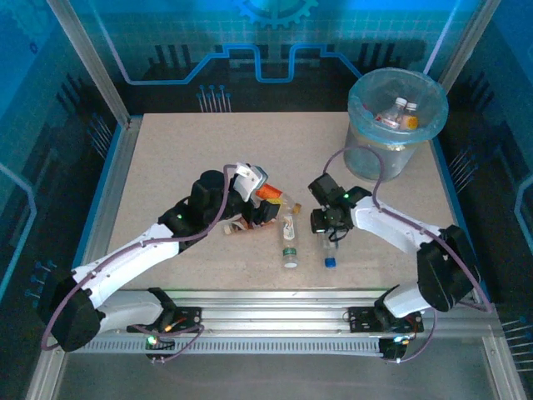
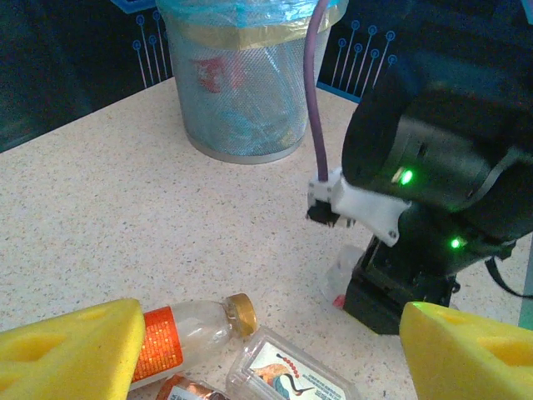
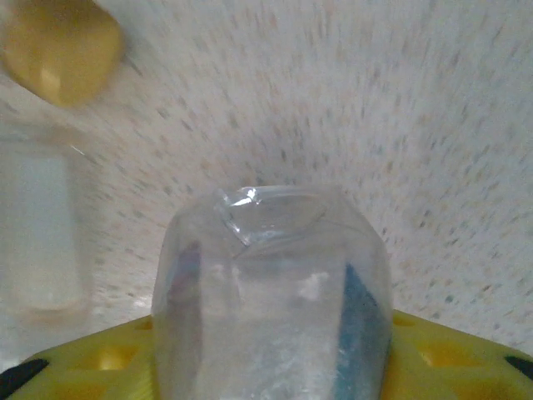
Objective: Put the plastic bottles in the bin
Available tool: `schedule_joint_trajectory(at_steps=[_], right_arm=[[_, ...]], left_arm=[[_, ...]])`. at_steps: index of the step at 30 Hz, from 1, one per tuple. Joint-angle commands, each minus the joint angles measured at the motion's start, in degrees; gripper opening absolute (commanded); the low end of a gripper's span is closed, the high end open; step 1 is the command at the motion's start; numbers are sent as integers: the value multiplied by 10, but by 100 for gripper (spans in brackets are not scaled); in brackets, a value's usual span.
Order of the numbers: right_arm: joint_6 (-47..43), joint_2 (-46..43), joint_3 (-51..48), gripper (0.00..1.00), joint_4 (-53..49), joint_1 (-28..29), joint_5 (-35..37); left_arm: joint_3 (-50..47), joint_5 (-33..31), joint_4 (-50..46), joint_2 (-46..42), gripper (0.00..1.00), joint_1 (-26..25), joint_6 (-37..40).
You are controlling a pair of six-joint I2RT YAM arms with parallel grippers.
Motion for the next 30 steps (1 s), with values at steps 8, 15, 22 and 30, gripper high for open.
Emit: schedule_joint_trajectory(at_steps=[8, 15, 22, 30], right_arm=[[-178, -45, 275, 54, 19, -14, 125], [-298, 9, 431, 53, 168, -69, 215], [-235, 156, 589, 55, 163, -209, 185], [-317, 261, 674, 53, 204, -227, 264]], left_arm=[[151, -24, 4, 74, 82, 2, -38], [261, -34, -10, 133, 82, 4, -92], [273, -37, -24, 134, 84, 6, -127], [271, -43, -44, 119, 84, 12, -138]])
